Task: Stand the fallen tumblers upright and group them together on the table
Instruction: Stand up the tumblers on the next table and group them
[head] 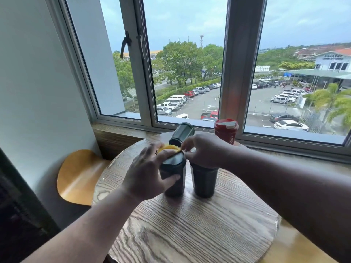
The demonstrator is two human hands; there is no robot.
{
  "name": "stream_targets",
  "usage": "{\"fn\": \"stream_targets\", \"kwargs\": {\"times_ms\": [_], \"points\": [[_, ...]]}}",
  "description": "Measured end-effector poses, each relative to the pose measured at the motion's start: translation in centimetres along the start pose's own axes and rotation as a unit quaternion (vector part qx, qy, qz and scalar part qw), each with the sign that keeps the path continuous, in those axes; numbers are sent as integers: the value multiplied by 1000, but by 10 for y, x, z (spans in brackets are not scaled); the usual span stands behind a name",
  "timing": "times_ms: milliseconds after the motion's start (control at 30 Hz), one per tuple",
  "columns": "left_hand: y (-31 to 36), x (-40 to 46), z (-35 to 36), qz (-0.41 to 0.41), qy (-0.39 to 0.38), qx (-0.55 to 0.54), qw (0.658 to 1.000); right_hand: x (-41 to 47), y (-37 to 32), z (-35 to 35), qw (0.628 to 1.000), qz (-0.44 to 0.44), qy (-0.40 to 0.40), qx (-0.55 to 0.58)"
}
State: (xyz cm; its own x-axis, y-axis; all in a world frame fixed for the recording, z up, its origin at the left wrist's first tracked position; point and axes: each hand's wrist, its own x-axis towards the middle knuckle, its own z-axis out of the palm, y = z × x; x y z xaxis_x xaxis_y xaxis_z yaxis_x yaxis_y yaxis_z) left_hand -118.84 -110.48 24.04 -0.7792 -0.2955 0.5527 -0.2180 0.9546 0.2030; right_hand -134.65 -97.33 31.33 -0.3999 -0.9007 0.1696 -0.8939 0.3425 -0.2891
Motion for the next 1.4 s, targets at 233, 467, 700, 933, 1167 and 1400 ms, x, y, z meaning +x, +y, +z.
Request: {"fn": "stream_targets", "kwargs": {"times_ms": [233, 467, 700, 933, 1167, 1400], "points": [[1, 17, -17, -56, 36, -107, 992, 10, 35, -25, 988, 3, 68, 142], [-3, 68, -22, -190, 38, -198, 961, 40, 72, -28, 981, 36, 53, 181], [-26, 97, 0, -294, -37, -250, 922, 71, 90, -8, 963, 70, 41, 257], [-60, 133, 27, -276, -137, -229, 923, 116, 90, 17, 954, 151, -10, 260], [-89, 184, 75, -268, -190, -255, 909, 158, 96, 37, 942, 221, -2, 254], [-92, 218, 109, -298, -262, -301, 867, 181, 100, 52, 894, 293, -11, 339]]}}
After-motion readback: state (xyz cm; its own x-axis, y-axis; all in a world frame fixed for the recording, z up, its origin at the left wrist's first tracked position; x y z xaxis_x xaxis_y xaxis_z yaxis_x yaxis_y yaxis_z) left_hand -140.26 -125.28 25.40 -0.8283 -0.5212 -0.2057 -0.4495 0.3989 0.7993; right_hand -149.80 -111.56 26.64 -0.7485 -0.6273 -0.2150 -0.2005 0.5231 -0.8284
